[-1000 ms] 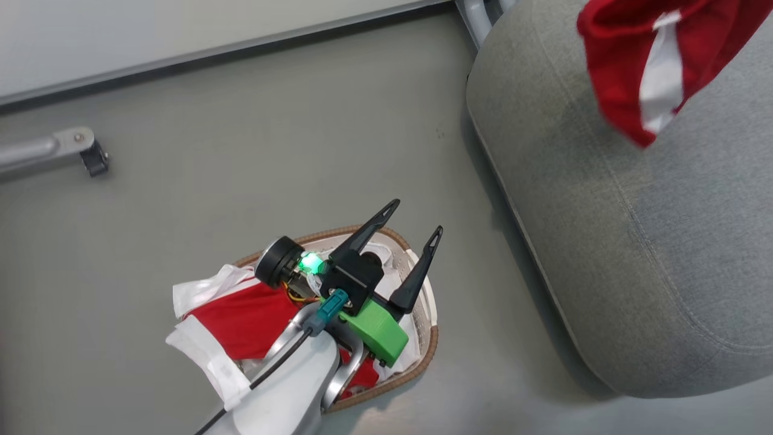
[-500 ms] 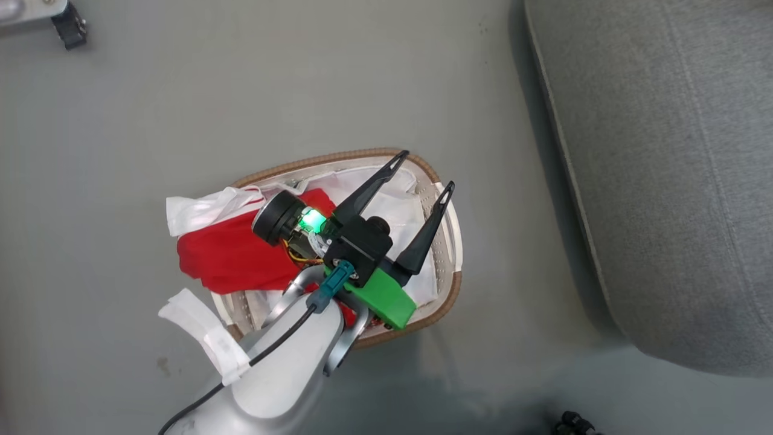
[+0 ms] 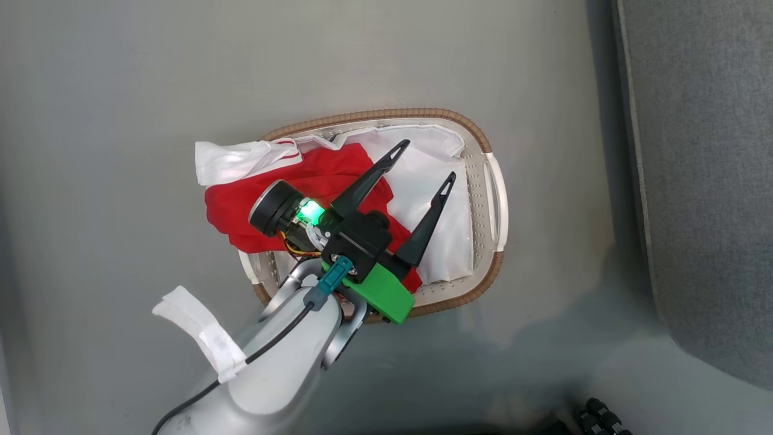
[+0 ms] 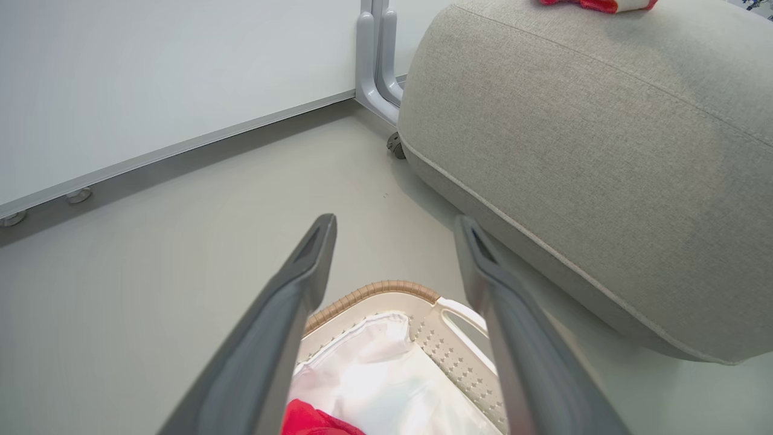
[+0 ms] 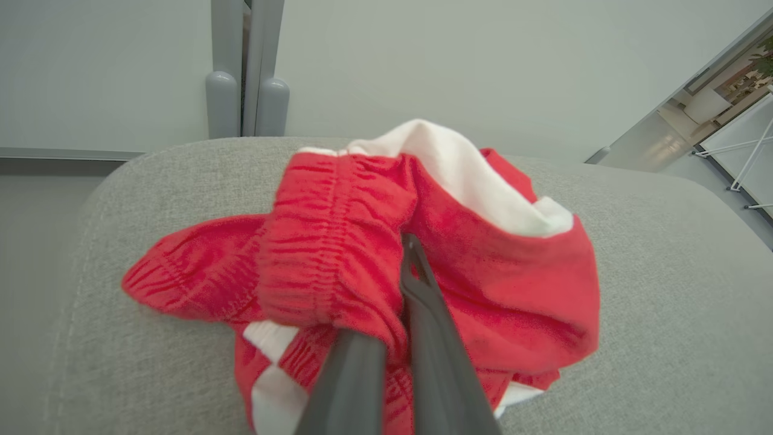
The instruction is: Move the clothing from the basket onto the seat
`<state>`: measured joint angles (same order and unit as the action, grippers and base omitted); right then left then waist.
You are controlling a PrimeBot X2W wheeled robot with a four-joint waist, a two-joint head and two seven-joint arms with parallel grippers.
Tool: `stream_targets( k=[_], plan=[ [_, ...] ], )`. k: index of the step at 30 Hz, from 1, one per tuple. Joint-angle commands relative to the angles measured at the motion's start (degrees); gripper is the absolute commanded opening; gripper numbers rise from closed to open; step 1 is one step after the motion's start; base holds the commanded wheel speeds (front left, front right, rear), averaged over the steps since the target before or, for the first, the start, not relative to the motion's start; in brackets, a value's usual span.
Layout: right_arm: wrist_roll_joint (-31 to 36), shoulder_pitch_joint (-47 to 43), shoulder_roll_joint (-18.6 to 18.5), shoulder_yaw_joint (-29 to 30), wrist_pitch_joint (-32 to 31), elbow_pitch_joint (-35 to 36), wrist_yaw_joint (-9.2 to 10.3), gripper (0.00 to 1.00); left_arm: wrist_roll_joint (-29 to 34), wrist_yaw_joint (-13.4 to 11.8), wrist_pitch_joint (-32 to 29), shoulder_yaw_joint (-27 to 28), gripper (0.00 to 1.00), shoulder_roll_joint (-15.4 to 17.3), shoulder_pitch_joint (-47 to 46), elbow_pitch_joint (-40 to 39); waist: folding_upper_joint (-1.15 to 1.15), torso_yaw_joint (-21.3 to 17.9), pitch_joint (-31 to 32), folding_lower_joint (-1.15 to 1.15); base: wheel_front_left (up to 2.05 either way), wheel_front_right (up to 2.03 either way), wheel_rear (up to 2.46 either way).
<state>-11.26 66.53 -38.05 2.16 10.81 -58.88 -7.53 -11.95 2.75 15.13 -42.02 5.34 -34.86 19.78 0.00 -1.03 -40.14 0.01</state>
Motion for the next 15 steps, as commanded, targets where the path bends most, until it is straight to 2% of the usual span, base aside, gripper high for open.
stream_targets(
  k=[1, 6, 15],
  plan=[
    [0.78, -0.32, 0.73, 0.40, 0.72, -0.82, 0.08, 1.00, 0.31, -0.01, 0.03, 0.44, 1.00, 0.56, -1.02, -0.02, 0.00, 0.18, -0.20, -0.01, 0.00, 0.00, 0.00],
    [2.86, 0.07, 3.69, 2.51, 3.14, -2.99, 0.08, 1.00, 0.45, -0.28, 0.03, 1.11, 1.00, 0.59, -1.04, -0.32, 0.00, -1.06, 1.26, -0.01, 0.00, 0.00, 0.00],
    [3.14, -6.74, 7.85, -0.87, 4.37, 0.07, 0.08, 1.00, -0.63, -0.72, 0.03, 3.52, 1.00, 0.80, 1.70, -0.02, 0.00, -3.50, 8.45, -0.01, 0.00, 0.00, 0.00]
  ],
)
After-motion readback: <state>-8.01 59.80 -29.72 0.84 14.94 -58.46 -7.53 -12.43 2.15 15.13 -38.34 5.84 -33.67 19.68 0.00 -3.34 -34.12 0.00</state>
